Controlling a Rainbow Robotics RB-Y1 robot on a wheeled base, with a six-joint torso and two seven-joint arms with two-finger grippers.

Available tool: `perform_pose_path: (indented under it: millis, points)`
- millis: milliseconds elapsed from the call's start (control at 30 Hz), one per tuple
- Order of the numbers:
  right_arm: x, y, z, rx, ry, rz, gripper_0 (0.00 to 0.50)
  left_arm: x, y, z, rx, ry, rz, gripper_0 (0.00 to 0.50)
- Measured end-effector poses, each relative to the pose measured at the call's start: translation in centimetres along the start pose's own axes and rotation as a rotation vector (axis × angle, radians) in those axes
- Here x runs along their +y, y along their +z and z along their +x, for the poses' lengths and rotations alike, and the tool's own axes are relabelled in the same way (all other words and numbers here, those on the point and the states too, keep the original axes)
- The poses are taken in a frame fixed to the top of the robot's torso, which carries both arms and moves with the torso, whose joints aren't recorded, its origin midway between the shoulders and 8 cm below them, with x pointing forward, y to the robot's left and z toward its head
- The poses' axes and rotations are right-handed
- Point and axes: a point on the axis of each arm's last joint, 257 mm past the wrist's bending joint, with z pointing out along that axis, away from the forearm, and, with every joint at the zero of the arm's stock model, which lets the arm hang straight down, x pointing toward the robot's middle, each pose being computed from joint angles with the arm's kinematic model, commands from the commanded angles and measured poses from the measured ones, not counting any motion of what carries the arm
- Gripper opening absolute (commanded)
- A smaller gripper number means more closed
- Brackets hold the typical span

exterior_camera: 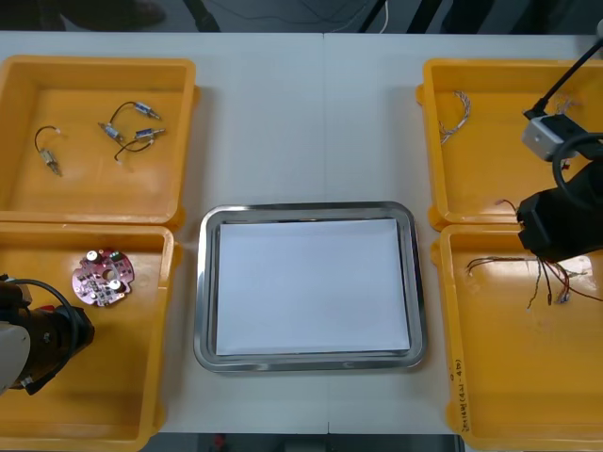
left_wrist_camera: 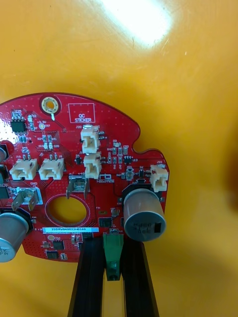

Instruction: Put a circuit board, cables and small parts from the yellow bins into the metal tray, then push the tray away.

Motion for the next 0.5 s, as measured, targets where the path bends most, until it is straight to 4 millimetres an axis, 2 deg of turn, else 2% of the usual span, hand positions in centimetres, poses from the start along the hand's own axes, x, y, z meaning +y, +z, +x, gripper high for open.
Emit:
perform_pose_path:
  millis: [167,500]
  points:
    - [1.5,0.5,-0.5,0.012,-0.134,0.004,0.0,0.0,0.0,0.0,0.001,0.0,-0.001,0.0]
    - [3.7,0.9,-1.1,-0.01,-0.26,0.033,0.0,0.6,-0.9,1.0,0.061,-0.017,-0.013,0.0]
